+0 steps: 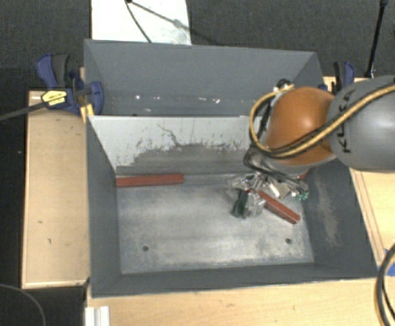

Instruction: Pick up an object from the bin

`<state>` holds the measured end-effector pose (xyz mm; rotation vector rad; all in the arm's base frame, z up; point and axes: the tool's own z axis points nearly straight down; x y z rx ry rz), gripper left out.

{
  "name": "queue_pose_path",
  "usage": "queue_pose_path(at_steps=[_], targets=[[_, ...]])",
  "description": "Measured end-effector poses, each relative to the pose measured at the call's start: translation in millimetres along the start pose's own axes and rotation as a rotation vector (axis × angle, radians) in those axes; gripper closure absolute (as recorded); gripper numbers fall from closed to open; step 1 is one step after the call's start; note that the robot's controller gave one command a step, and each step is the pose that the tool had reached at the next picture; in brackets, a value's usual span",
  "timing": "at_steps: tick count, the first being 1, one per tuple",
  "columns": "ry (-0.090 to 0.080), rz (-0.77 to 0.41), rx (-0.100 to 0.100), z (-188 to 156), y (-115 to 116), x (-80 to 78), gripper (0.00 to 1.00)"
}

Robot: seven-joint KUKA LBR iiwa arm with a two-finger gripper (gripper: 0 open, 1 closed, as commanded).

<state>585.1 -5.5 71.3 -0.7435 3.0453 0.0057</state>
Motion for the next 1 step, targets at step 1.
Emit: queue_pose_path(at_steps=[1], targets=[[0.0,-0.318,0.007,-161.7,-6.9,11.0,1.0]])
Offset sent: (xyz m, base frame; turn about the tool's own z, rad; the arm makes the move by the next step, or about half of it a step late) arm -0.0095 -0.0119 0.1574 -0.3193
